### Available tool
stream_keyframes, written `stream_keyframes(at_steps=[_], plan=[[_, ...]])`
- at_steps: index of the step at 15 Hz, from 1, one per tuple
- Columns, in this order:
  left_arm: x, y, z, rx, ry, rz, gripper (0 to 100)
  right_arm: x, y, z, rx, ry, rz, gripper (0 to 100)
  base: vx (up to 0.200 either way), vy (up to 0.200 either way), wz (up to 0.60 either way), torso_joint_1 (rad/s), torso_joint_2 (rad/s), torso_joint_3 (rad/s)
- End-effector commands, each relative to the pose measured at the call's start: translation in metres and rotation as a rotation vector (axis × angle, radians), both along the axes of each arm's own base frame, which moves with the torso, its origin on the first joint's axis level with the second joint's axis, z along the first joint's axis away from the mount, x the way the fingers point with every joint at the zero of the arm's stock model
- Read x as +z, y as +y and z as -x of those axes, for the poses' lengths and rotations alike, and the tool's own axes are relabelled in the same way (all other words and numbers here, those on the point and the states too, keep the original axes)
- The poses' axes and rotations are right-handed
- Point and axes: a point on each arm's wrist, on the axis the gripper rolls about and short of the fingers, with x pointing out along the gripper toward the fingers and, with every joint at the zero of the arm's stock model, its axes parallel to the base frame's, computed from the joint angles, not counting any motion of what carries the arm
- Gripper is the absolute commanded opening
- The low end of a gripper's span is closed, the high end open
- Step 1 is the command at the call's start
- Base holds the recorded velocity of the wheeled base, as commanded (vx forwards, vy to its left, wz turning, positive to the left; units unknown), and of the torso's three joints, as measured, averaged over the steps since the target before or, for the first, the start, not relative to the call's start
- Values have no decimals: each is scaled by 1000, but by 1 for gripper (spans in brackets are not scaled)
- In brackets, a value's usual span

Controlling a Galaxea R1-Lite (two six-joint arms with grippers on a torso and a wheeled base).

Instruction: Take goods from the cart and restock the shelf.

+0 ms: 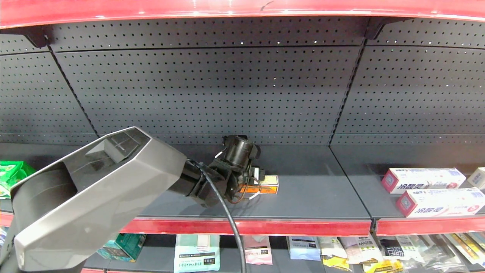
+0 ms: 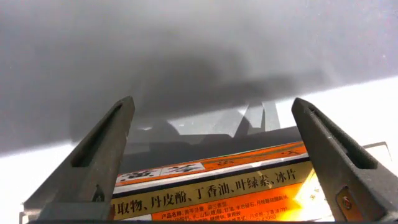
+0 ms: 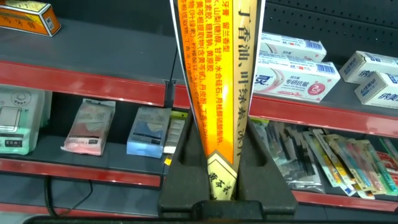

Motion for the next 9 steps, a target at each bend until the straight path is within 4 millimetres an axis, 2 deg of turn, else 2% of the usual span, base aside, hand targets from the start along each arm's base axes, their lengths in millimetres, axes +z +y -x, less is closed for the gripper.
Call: stream_keyframes(at_steps=[1, 6, 9], plan=[[1, 1, 2, 0, 2, -1, 100, 0, 0, 0, -1, 1, 0, 0, 0, 0, 0, 0, 0, 0], [9, 3, 6, -21, 19, 5, 100, -1, 0, 0, 1, 6, 0, 0, 0, 0, 0, 0, 0, 0], [5, 6, 10, -27, 42, -8, 100, -2, 0, 0, 1, 8, 0, 0, 0, 0, 0, 0, 0, 0]])
